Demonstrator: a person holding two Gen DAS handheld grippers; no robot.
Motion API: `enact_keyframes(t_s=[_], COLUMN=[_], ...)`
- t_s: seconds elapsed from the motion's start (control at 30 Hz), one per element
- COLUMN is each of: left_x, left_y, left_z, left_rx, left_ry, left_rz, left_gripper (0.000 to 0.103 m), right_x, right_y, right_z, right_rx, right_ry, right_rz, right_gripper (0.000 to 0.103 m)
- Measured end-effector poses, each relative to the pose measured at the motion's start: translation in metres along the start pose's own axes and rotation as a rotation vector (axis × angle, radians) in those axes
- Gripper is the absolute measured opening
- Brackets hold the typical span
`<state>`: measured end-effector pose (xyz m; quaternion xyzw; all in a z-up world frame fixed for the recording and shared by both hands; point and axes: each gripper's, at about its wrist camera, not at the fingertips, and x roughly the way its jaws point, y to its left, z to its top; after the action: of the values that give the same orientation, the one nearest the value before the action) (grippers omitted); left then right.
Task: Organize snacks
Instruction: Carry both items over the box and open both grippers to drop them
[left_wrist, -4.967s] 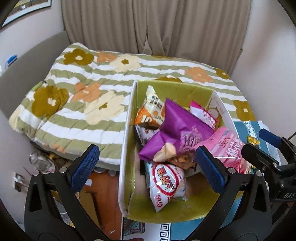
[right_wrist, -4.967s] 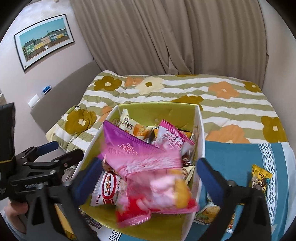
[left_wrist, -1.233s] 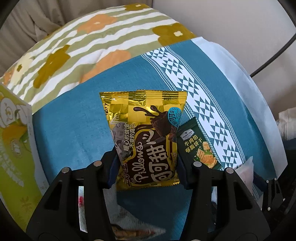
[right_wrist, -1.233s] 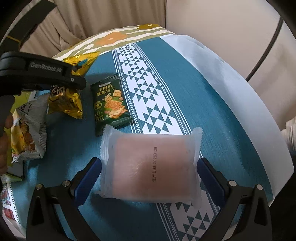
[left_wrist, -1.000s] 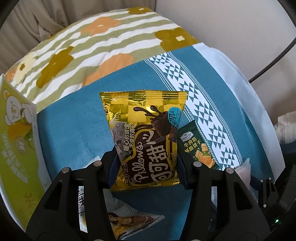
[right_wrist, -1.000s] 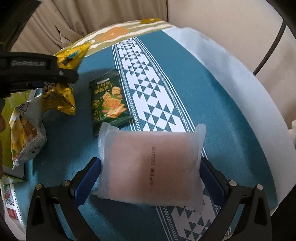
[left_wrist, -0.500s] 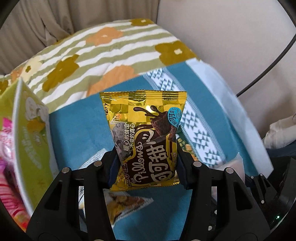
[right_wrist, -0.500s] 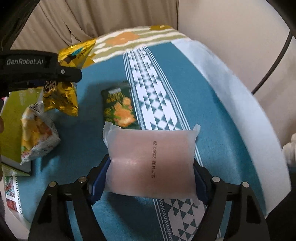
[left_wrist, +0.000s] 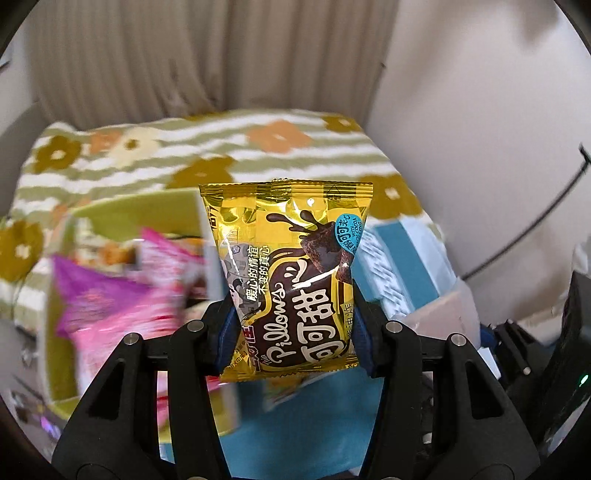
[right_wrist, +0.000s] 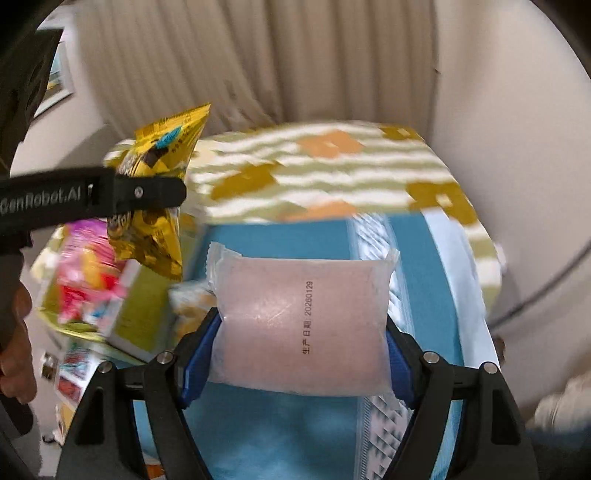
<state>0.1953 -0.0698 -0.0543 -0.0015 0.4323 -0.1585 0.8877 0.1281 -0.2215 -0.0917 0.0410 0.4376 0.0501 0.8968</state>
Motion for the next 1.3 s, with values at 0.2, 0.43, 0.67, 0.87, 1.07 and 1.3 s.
enact_keyframes(t_s=[0.2, 0.43, 0.67, 0.87, 1.07, 1.3], left_x=[-0.043, -0.061, -0.039, -0.023, -0.033, -0.037], left_y=[0.07, 0.146, 0.199, 0.228, 0.246, 0.253], left_z=[-0.005, -0.025, -0.056, -0.061, -0.065, -0.068], left_rx=[-0.115, -0.193, -0.236, -0.258, -0.259, -0.254], left_ry=[-0.047, -0.032, 0.065, 0.084, 0.054, 0.042], left_rz=[0.1, 0.186, 0.192, 0.155, 0.131, 0.134], left_gripper=[0.048, 0.048, 0.048, 0.103, 0.103, 0.103], right_x=[-0.013, -0.006, 0.015, 0.037, 0.046, 0.064], right_y=[0.055, 0.109, 0.149, 0.175, 0.186, 0.198], right_z=[0.035, 0.054, 0.065, 0.072, 0.076, 0.082], right_rx=[-0.11, -0.166, -0.187, -0.204, -0.201, -0.189], right_ry=[-0.053, -0.062, -0.038, 0.003, 0.023, 0.086], right_rz=[0.12, 0.204, 0.242, 0.232, 0.198, 0.199], right_gripper=[0.075, 0.075, 0.075, 0.075, 0.075, 0.078])
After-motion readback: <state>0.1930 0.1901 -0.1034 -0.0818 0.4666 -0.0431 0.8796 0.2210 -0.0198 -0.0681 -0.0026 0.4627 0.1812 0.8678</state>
